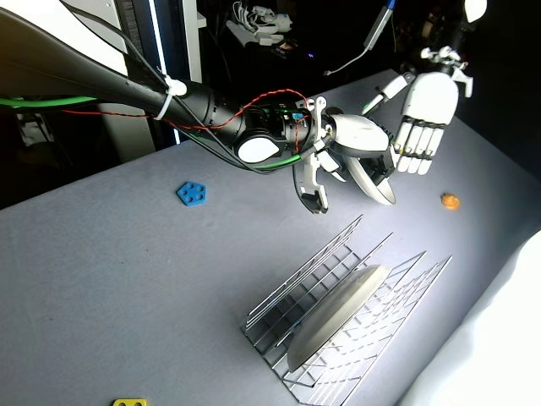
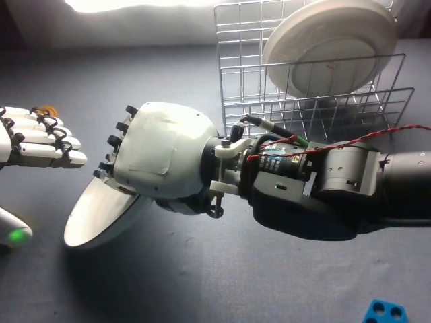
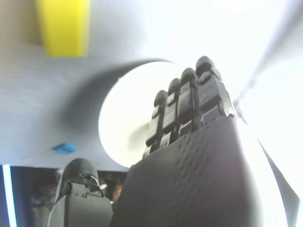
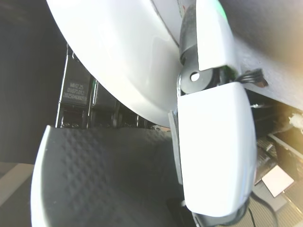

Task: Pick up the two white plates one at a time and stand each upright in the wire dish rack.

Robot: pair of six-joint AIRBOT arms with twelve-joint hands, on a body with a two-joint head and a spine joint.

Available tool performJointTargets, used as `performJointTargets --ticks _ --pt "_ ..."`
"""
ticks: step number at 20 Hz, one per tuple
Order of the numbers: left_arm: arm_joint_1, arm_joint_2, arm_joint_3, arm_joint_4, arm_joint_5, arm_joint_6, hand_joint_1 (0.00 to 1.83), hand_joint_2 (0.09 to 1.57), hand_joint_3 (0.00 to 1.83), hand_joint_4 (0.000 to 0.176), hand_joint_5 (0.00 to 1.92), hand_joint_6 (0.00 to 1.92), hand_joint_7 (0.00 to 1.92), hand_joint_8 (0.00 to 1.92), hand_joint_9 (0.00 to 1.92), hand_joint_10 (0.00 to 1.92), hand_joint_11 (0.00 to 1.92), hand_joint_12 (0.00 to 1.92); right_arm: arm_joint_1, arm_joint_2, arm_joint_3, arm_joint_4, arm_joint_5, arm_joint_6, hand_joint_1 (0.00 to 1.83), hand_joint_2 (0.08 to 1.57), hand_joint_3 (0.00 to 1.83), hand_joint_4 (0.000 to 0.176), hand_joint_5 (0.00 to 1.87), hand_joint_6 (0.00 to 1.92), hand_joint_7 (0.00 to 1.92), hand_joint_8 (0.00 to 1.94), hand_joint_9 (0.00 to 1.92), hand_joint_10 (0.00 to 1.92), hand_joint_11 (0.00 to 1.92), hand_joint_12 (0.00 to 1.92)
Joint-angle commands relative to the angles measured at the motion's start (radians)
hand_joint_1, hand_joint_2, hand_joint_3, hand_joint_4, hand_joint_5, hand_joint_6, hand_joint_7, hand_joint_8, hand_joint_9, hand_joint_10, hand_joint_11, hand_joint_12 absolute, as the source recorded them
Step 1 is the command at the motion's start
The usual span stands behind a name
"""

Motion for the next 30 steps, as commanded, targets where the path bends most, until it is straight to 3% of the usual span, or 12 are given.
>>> performJointTargets --ticks 1,2,10,15,17,20,24,25,26,28,29,30 --pt "-0.018 0.015 -0.002 -0.044 -0.033 -0.003 0.0 1.03 0.0 0.0 0.02 0.0 0.0 0.0 0.0 0.0 0.0 0.0 0.021 0.01 -0.016 -0.006 0.105 0.0 1.38 1.1 0.0 0.0 0.95 1.03 0.98 0.95 0.96 1.11 0.8 1.21" --pt "-0.027 0.021 -0.007 -0.041 -0.033 -0.003 0.0 1.04 0.0 0.0 0.06 0.02 0.05 0.02 0.04 0.01 0.04 0.02 0.027 0.021 -0.029 -0.006 0.103 0.005 1.38 1.09 0.0 0.0 0.98 0.98 1.02 0.88 1.0 1.04 0.85 1.2" --pt "-0.059 0.045 -0.017 -0.018 -0.032 -0.004 0.0 1.04 0.0 0.0 0.07 0.01 0.06 0.01 0.04 0.01 0.03 0.01 0.087 0.143 -0.167 -0.006 0.058 0.105 1.38 1.1 0.0 0.0 0.96 1.02 1.01 0.9 0.95 1.1 0.8 1.2" --pt "-0.071 0.064 -0.022 -0.018 -0.037 -0.004 0.0 1.03 0.0 0.0 0.07 0.0 0.05 0.0 0.02 0.0 0.02 0.02 0.15 0.262 -0.267 -0.006 0.01 0.314 1.38 1.09 0.0 0.0 0.97 0.99 1.03 0.86 0.99 1.06 0.8 1.19" --pt "-0.078 0.067 -0.022 -0.018 -0.037 -0.004 0.0 1.03 0.0 0.0 0.05 0.0 0.04 0.0 0.02 0.0 0.01 0.02 0.176 0.29 -0.281 -0.006 -0.013 0.385 1.38 1.1 0.0 0.0 0.94 1.04 1.01 0.91 0.94 1.12 0.76 1.23" --pt "-0.091 0.07 -0.029 -0.018 -0.035 -0.009 0.0 1.03 0.0 0.0 0.04 0.0 0.02 0.0 0.0 0.0 0.0 0.0 0.228 0.336 -0.286 -0.006 -0.069 0.563 1.38 1.09 0.0 0.0 0.96 1.02 1.03 0.86 0.97 1.07 0.79 1.21" --pt "-0.1 0.079 -0.05 -0.018 -0.035 -0.009 0.0 1.02 0.0 0.0 0.02 0.0 0.01 0.0 0.0 0.0 0.0 0.0 0.297 0.383 -0.286 -0.007 -0.141 0.786 1.38 1.1 0.0 0.0 0.95 1.04 0.99 0.93 0.94 1.11 0.78 1.23" --pt "-0.1 0.079 -0.048 -0.018 -0.035 -0.009 0.0 1.04 0.0 0.0 0.08 0.0 0.06 0.0 0.05 0.01 0.04 0.03 0.306 0.388 -0.286 -0.007 -0.148 0.813 1.38 1.09 0.0 0.0 0.97 1.01 1.02 0.87 0.96 1.08 0.8 1.21" --pt "-0.099 0.078 -0.045 -0.018 -0.035 -0.009 0.0 1.06 0.0 0.0 0.14 0.02 0.12 0.0 0.1 0.0 0.01 0.24 0.317 0.393 -0.285 -0.007 -0.161 0.842 1.38 1.09 0.0 0.0 0.98 0.99 1.02 0.87 0.97 1.07 0.8 1.2" --pt "-0.1 0.077 -0.041 -0.018 -0.035 -0.009 0.0 1.05 0.0 0.0 0.12 0.01 0.1 0.0 0.08 0.0 0.0 0.23 0.339 0.398 -0.279 -0.007 -0.185 0.921 1.38 1.09 0.0 0.0 0.97 1.01 1.02 0.88 0.96 1.08 0.79 1.2" --pt "-0.1 0.077 -0.041 -0.018 -0.035 -0.009 0.0 1.03 0.0 0.0 0.06 0.0 0.05 0.0 0.02 0.0 0.0 0.04 0.347 0.398 -0.273 -0.007 -0.196 0.968 1.38 1.1 0.0 0.0 0.95 1.03 1.0 0.91 0.95 1.11 0.79 1.22" --pt "-0.1 0.077 -0.041 -0.018 -0.035 -0.009 0.0 1.03 0.0 0.0 0.08 0.01 0.06 0.01 0.04 0.01 0.02 0.04 0.354 0.4 -0.267 -0.007 -0.207 1.014 1.38 1.1 0.0 0.0 0.96 1.03 1.01 0.91 0.95 1.11 0.8 1.22"
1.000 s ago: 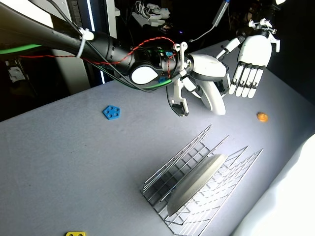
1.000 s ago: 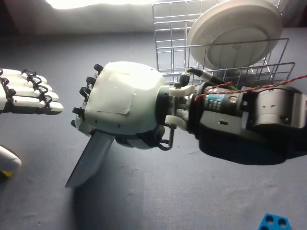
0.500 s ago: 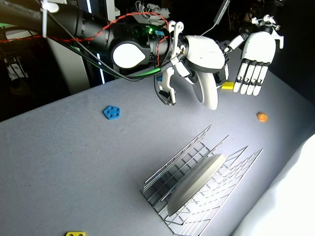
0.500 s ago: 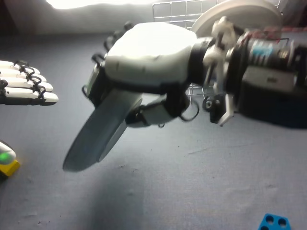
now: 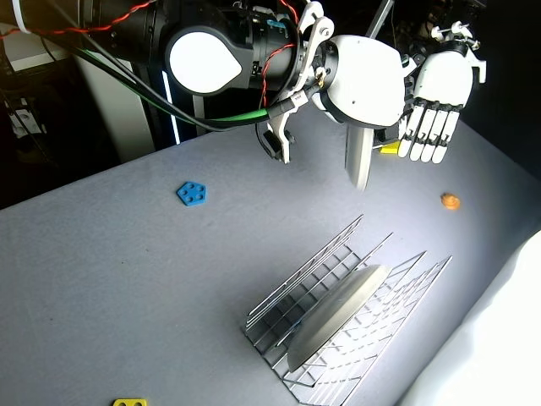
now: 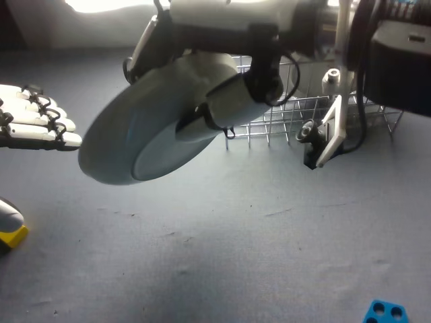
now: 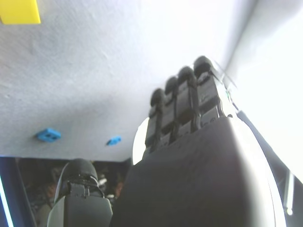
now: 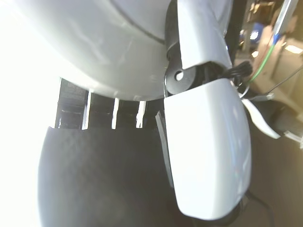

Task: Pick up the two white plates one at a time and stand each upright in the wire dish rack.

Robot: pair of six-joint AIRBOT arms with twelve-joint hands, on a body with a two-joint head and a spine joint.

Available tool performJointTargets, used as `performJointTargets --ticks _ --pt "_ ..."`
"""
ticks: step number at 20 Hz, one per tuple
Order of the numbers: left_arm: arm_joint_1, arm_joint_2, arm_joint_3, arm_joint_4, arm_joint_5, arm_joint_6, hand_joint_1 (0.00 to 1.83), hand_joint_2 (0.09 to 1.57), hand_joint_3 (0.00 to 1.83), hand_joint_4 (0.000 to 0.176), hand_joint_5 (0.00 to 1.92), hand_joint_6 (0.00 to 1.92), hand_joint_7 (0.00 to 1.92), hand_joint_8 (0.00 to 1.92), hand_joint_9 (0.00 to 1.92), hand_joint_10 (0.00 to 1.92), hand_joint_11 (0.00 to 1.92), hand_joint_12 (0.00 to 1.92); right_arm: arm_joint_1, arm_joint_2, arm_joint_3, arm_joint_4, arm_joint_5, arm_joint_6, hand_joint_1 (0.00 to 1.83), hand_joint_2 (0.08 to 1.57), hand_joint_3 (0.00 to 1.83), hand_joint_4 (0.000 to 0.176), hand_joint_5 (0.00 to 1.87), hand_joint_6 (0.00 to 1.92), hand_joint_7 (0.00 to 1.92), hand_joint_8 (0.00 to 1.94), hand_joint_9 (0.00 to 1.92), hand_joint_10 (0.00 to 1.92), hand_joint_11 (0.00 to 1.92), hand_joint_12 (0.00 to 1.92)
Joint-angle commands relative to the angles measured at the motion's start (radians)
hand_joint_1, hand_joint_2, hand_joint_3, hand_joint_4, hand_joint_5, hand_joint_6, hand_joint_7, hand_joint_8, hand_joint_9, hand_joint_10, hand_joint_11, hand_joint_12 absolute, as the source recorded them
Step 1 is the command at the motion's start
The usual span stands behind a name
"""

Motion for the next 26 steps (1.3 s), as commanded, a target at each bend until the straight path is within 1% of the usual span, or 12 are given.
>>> performJointTargets --ticks 1,4,9,13,14,15,16,18,19,23,25,26 --pt "-0.01 0.008 0.006 -0.056 -0.02 -0.001 0.0 1.03 0.0 0.0 0.07 0.0 0.05 0.0 0.03 0.01 0.01 0.03 0.024 0.01 0.004 0.013 0.129 0.042 1.38 1.09 0.0 0.0 0.97 1.0 1.02 0.88 0.97 1.09 0.82 1.21" --pt "-0.01 0.008 0.003 -0.055 -0.02 -0.001 0.0 1.03 0.0 0.0 0.06 0.0 0.04 0.0 0.02 0.0 0.0 0.04 0.036 0.027 0.027 0.014 0.126 0.182 1.38 1.1 0.0 0.0 0.96 1.03 0.99 0.92 0.95 1.11 0.81 1.22" --pt "-0.011 0.012 -0.008 -0.046 -0.02 -0.001 0.0 1.03 0.0 0.0 0.05 0.0 0.04 0.0 0.01 0.0 0.01 0.01 0.052 0.046 0.074 0.015 0.128 0.365 1.38 1.09 0.0 0.0 0.98 0.98 1.03 0.88 0.98 1.08 0.81 1.22" --pt "-0.011 0.013 -0.009 -0.042 -0.02 -0.001 0.0 1.02 0.0 0.0 0.05 0.0 0.03 0.0 0.02 0.0 0.01 0.0 0.056 0.056 0.097 0.016 0.145 0.406 1.38 1.09 0.0 0.0 0.95 1.0 1.02 0.88 0.98 1.09 0.82 1.21" --pt "-0.011 0.013 -0.009 -0.042 -0.02 -0.001 0.0 1.02 0.0 0.0 0.05 0.0 0.03 0.0 0.02 0.0 0.02 0.01 0.056 0.059 0.101 0.017 0.157 0.415 1.38 1.09 0.0 0.0 0.96 0.99 1.03 0.86 0.99 1.07 0.84 1.21" --pt "-0.011 0.013 -0.009 -0.042 -0.02 -0.001 0.0 1.07 0.0 0.0 0.11 0.0 0.09 0.0 0.08 0.01 0.05 0.05 0.056 0.065 0.104 0.017 0.18 0.42 1.38 1.08 0.0 0.0 0.99 0.96 1.05 0.83 1.0 1.04 0.85 1.19" --pt "-0.011 0.014 -0.01 -0.042 -0.02 -0.001 0.0 1.04 0.0 0.0 0.09 0.0 0.07 0.0 0.06 0.0 0.03 0.05 0.056 0.071 0.108 0.017 0.193 0.42 1.39 1.07 0.0 0.0 1.01 0.93 1.06 0.81 1.02 1.02 0.85 1.18" --pt "-0.011 0.015 -0.011 -0.041 -0.02 -0.001 0.0 1.04 0.0 0.0 0.09 0.0 0.07 0.0 0.05 0.0 0.02 0.05 0.052 0.079 0.121 0.032 0.194 0.42 1.38 1.09 0.0 0.0 0.97 0.99 1.01 0.89 0.98 1.08 0.83 1.21" --pt "-0.011 0.015 -0.011 -0.041 -0.02 -0.001 0.0 1.04 0.0 0.0 0.04 0.0 0.02 0.0 0.01 0.0 0.0 0.01 0.047 0.079 0.13 0.047 0.194 0.42 1.38 1.09 0.0 0.0 0.97 0.99 1.01 0.9 0.98 1.08 0.83 1.21" --pt "-0.011 0.015 -0.013 -0.04 -0.019 -0.001 0.0 1.04 0.0 0.0 0.07 0.01 0.05 0.01 0.03 0.01 0.03 0.01 0.026 0.079 0.184 0.096 0.204 0.419 1.38 1.1 0.0 0.0 0.96 1.02 1.02 0.9 0.95 1.1 0.82 1.22" --pt "-0.011 0.015 -0.013 -0.04 -0.018 -0.001 0.0 1.04 0.0 0.0 0.07 0.01 0.05 0.01 0.03 0.01 0.02 0.01 0.016 0.08 0.201 0.1 0.204 0.419 1.38 1.1 0.0 0.0 0.96 1.02 1.01 0.91 0.94 1.11 0.81 1.21" --pt "-0.011 0.015 -0.013 -0.04 -0.018 -0.001 0.0 1.03 0.0 0.0 0.06 0.0 0.04 0.0 0.02 0.0 0.01 0.01 0.008 0.081 0.213 0.102 0.204 0.419 1.38 1.1 0.0 0.0 0.97 0.99 1.02 0.91 0.95 1.1 0.81 1.21"
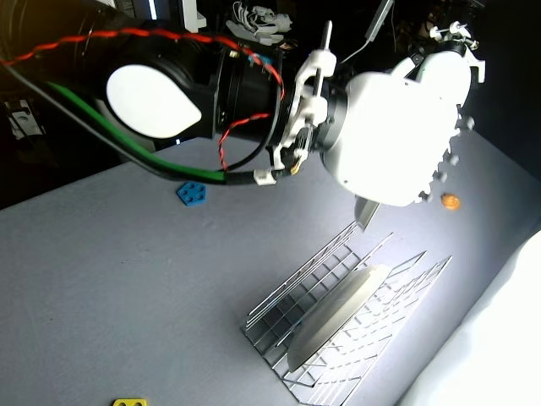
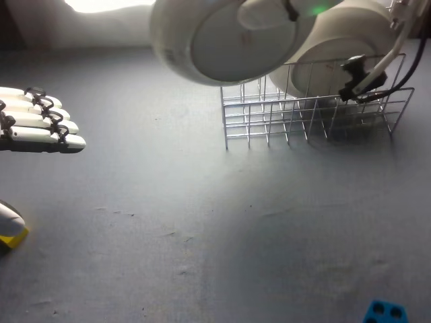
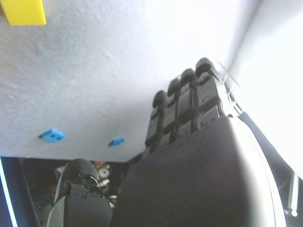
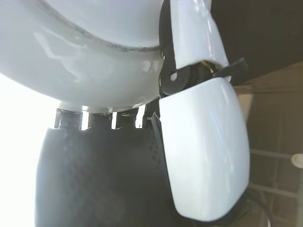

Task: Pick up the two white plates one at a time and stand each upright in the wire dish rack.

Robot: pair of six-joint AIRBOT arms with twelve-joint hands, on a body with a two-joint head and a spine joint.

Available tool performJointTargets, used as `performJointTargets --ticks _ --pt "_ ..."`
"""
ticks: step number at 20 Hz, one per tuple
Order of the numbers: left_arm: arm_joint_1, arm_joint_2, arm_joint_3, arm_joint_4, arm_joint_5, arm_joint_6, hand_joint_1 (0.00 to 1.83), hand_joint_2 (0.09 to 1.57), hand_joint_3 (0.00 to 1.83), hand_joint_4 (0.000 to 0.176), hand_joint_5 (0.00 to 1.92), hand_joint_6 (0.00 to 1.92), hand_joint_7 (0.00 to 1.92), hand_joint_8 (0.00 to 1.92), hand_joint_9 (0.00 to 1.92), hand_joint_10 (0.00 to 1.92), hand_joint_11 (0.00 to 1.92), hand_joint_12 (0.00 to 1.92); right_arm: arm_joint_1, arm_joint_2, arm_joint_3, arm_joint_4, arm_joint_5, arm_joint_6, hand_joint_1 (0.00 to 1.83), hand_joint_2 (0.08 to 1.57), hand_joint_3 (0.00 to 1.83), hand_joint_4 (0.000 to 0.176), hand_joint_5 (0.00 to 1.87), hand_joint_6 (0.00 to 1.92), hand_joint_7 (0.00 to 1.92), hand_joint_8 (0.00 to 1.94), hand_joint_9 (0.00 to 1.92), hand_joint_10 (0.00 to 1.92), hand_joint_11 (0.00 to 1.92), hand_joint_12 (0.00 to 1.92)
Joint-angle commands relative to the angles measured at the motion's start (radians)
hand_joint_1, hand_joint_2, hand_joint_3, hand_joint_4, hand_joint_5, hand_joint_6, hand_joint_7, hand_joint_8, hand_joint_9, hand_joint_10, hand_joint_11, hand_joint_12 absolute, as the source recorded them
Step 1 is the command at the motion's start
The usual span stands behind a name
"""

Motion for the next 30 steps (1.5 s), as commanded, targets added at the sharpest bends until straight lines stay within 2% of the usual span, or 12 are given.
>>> performJointTargets --ticks 1,3,15,18,25,27,30 --pt "-0.011 0.012 -0.002 -0.051 -0.017 -0.001 0.0 1.03 0.0 0.0 0.06 0.0 0.04 0.0 0.02 0.0 0.01 0.01 0.01 0.007 0.004 0.028 0.144 0.02 1.38 1.1 0.0 0.0 0.97 1.0 1.0 0.92 0.94 1.12 0.79 1.22" --pt "-0.011 0.012 -0.002 -0.05 -0.017 -0.001 0.0 1.03 0.0 0.0 0.03 0.0 0.01 0.0 0.0 0.0 0.0 0.0 -0.003 0.007 0.016 0.028 0.147 0.001 1.38 1.09 0.0 0.0 0.99 0.95 1.03 0.89 0.96 1.09 0.8 1.22" --pt "-0.009 0.012 -0.001 -0.049 -0.016 -0.001 0.0 1.03 0.0 0.0 0.04 0.01 0.02 0.01 0.01 0.0 0.0 0.0 -0.045 0.017 0.022 0.028 0.159 -0.167 1.38 1.1 0.0 0.0 0.99 0.98 1.01 0.91 0.94 1.11 0.77 1.22" --pt "-0.009 0.011 -0.001 -0.049 -0.015 -0.001 0.0 1.03 0.0 0.0 0.04 0.01 0.03 0.01 0.02 0.01 0.01 0.0 -0.052 0.02 0.022 0.028 0.157 -0.181 1.37 1.1 0.0 0.0 0.97 1.03 1.0 0.92 0.92 1.12 0.76 1.23" --pt "-0.009 0.01 -0.001 -0.049 -0.014 -0.001 0.0 1.04 0.0 0.0 0.04 0.0 0.03 0.01 0.01 0.0 0.0 0.0 -0.086 0.033 0.024 0.028 0.159 -0.181 1.38 1.09 0.0 0.0 0.98 0.98 1.05 0.84 0.96 1.08 0.79 1.23" --pt "-0.009 0.01 -0.001 -0.049 -0.014 -0.001 0.0 1.03 0.0 0.0 0.07 0.01 0.04 0.01 0.03 0.01 0.02 0.01 -0.099 0.032 0.027 0.028 0.165 -0.184 1.37 1.11 0.0 0.0 0.95 1.04 1.0 0.92 0.92 1.14 0.74 1.27" --pt "-0.01 0.01 -0.001 -0.049 -0.014 -0.001 0.0 1.03 0.0 0.0 0.04 0.0 0.02 0.0 0.01 0.0 0.01 0.01 -0.122 0.021 0.048 0.063 0.169 -0.184 1.38 1.09 0.0 0.0 0.98 0.99 1.05 0.84 0.94 1.1 0.77 1.25"
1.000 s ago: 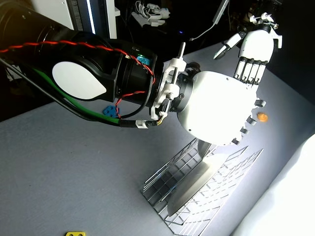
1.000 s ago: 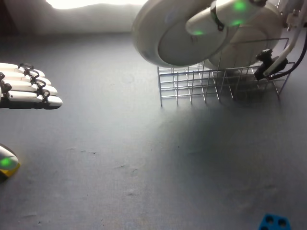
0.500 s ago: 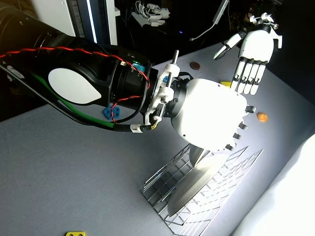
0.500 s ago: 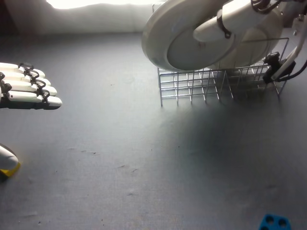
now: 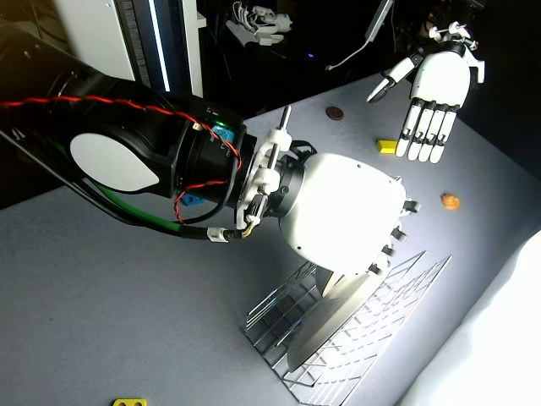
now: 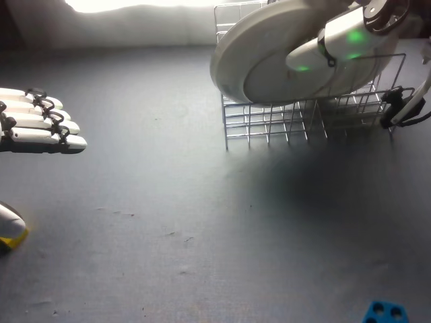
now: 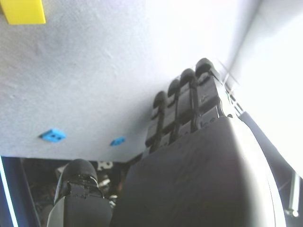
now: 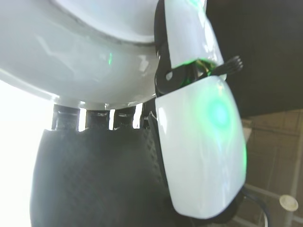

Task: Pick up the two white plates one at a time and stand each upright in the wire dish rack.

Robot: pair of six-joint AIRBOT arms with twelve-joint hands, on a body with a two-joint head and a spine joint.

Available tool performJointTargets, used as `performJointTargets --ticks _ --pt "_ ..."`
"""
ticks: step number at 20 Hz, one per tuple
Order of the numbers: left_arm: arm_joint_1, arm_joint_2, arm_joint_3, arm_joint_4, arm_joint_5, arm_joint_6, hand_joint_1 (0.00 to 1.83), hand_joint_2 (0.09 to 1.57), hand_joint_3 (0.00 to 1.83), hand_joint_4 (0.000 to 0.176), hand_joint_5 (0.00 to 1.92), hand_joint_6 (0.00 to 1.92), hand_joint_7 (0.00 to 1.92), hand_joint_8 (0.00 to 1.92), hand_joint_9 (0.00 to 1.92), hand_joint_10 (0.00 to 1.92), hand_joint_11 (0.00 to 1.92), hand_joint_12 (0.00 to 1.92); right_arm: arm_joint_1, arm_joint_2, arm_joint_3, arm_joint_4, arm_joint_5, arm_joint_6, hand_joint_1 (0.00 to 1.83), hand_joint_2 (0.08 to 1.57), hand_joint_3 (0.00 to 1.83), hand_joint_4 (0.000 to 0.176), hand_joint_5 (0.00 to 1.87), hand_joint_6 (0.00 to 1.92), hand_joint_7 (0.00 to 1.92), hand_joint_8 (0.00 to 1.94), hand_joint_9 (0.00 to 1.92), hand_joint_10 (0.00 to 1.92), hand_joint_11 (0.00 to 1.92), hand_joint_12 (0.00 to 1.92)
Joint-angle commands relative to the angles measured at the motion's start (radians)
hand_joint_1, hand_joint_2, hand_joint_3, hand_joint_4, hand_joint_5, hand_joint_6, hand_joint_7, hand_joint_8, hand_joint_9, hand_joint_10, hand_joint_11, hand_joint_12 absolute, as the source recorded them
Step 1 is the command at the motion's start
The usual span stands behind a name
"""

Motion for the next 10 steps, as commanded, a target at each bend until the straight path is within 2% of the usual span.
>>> performJointTargets --ticks 1,3,10 --pt "-0.01 0.01 0.003 -0.052 -0.018 -0.001 0.0 1.03 0.0 0.0 0.05 0.01 0.03 0.0 0.01 0.0 0.0 0.0 0.007 0.003 0.008 0.031 0.134 0.013 1.38 1.1 0.0 0.0 0.95 1.05 1.02 0.89 0.92 1.13 0.75 1.25" --pt "-0.01 0.01 0.003 -0.052 -0.018 -0.001 0.0 1.03 0.0 0.0 0.06 0.01 0.03 0.01 0.02 0.01 0.02 0.01 0.0 -0.004 0.018 0.082 0.133 0.016 1.38 1.1 0.0 0.0 0.95 1.04 1.02 0.89 0.94 1.1 0.77 1.23" --pt "-0.011 0.009 0.003 -0.052 -0.018 -0.001 0.0 1.03 0.0 0.0 0.05 0.01 0.03 0.01 0.01 0.0 0.01 0.01 -0.034 -0.01 0.026 0.086 0.133 0.012 1.38 1.1 0.0 0.0 0.96 1.04 1.03 0.88 0.94 1.1 0.77 1.24"
